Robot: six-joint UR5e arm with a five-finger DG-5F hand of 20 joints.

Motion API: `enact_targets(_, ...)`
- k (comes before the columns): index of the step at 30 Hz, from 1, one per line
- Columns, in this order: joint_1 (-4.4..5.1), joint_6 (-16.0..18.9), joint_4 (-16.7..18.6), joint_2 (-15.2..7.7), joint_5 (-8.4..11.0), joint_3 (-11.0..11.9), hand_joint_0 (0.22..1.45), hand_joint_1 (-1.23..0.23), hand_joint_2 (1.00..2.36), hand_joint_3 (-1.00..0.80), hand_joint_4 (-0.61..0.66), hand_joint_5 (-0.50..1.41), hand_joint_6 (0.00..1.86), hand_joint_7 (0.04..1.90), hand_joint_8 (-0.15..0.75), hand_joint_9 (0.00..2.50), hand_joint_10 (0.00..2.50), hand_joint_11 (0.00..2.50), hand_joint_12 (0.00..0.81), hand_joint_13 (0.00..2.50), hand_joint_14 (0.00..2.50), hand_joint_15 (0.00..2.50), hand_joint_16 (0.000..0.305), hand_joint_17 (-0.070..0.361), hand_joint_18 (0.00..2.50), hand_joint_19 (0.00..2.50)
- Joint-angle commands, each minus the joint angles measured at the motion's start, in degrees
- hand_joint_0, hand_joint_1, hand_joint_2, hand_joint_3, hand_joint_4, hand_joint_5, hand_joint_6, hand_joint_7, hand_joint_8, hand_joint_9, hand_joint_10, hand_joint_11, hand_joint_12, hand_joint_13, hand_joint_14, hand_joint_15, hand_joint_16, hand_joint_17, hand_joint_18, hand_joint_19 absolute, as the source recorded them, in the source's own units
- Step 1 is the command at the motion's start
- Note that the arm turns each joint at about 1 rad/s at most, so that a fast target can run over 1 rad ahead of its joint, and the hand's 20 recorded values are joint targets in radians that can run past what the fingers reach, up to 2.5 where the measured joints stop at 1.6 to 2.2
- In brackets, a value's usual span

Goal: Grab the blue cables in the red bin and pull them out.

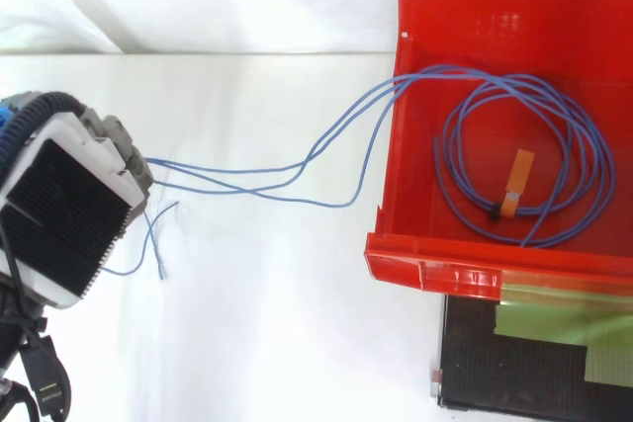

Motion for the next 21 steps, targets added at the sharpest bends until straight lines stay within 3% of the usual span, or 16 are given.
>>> enact_targets(1,0.0,0.01,-0.13,0.01,0.0,0.0,0.86,-1.04,1.0,-1.0,0.18,0.89,0.54,0.61,0.253,0.85,0.03,0.66,0.317,0.65,0.02,0.47,0.042,0.095,0.45,0.57)
enact_targets(9,0.0,0.1,-0.39,0.01,0.0,0.0,0.89,-1.08,1.0,-1.0,0.19,0.77,0.71,0.5,0.254,0.81,0.03,0.66,0.322,0.64,0.02,0.47,0.043,0.097,0.44,0.57)
enact_targets(21,0.0,0.1,-0.48,0.01,0.0,0.0,0.92,-1.1,1.0,-0.88,0.2,0.69,0.8,0.44,0.254,0.78,0.03,0.69,0.327,0.62,0.02,0.46,0.044,0.1,0.43,0.57)
